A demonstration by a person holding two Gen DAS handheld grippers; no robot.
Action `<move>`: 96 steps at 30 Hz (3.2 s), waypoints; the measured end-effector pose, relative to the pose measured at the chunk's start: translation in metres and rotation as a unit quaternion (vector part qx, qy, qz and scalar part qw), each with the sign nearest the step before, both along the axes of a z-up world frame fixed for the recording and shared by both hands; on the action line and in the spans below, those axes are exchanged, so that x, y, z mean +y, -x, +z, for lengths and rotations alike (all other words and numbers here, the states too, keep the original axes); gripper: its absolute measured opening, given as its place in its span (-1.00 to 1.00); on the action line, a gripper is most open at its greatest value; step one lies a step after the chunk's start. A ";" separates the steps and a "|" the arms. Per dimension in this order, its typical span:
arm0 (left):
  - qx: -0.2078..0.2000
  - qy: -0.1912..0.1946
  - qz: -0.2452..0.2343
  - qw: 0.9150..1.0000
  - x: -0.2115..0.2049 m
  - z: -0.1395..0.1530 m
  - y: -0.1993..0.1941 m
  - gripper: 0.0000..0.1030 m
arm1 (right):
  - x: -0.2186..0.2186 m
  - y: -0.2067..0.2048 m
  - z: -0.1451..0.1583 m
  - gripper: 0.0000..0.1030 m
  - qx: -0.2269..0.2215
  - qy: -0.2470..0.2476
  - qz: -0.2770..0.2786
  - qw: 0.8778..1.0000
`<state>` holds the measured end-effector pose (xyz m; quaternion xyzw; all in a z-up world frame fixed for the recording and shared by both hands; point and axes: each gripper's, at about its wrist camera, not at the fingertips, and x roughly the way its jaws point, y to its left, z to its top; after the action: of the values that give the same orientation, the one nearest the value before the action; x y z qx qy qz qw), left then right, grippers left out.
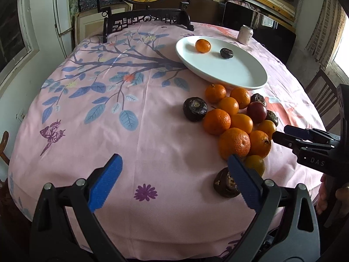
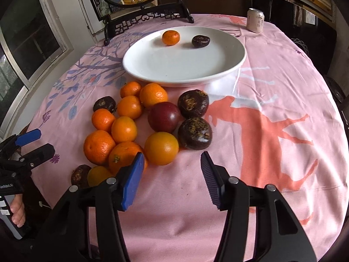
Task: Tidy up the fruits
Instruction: 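Grasp a dark brown fruit with the left gripper while the right grasps an orange, then carry both fruits onto the white plate and open both grippers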
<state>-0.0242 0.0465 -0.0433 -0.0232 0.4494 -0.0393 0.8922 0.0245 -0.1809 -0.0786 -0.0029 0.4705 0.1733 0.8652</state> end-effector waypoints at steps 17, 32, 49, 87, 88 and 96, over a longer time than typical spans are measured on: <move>0.023 -0.002 -0.052 0.998 -0.013 -0.012 0.019 0.92 | 0.008 -0.025 -0.013 -0.28 0.016 -0.016 -0.011 1.000; 0.055 -0.015 -0.084 0.995 -0.057 -0.045 0.008 0.60 | -0.031 0.033 -0.001 -0.30 -0.006 0.000 -0.034 0.999; -0.023 0.012 -0.046 0.999 -0.034 0.021 -0.035 -0.23 | -0.024 0.013 0.017 -0.30 -0.016 -0.026 -0.012 0.999; -0.061 0.018 -0.025 0.998 -0.059 0.077 -0.227 0.76 | -0.020 -0.171 0.064 0.23 -0.073 0.068 -0.045 0.994; -0.073 0.018 -0.024 0.997 -0.056 0.082 -0.212 0.83 | -0.023 -0.154 0.068 0.30 -0.079 0.066 -0.052 0.993; -0.111 0.031 -0.003 0.993 -0.022 0.072 -0.075 0.96 | -0.033 -0.033 0.075 0.97 -0.123 0.022 -0.095 0.988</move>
<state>0.0505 0.0248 0.0288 -0.0448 0.3462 -0.0581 0.9353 0.0580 -0.2137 -0.0038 0.0021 0.3627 0.0782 0.9286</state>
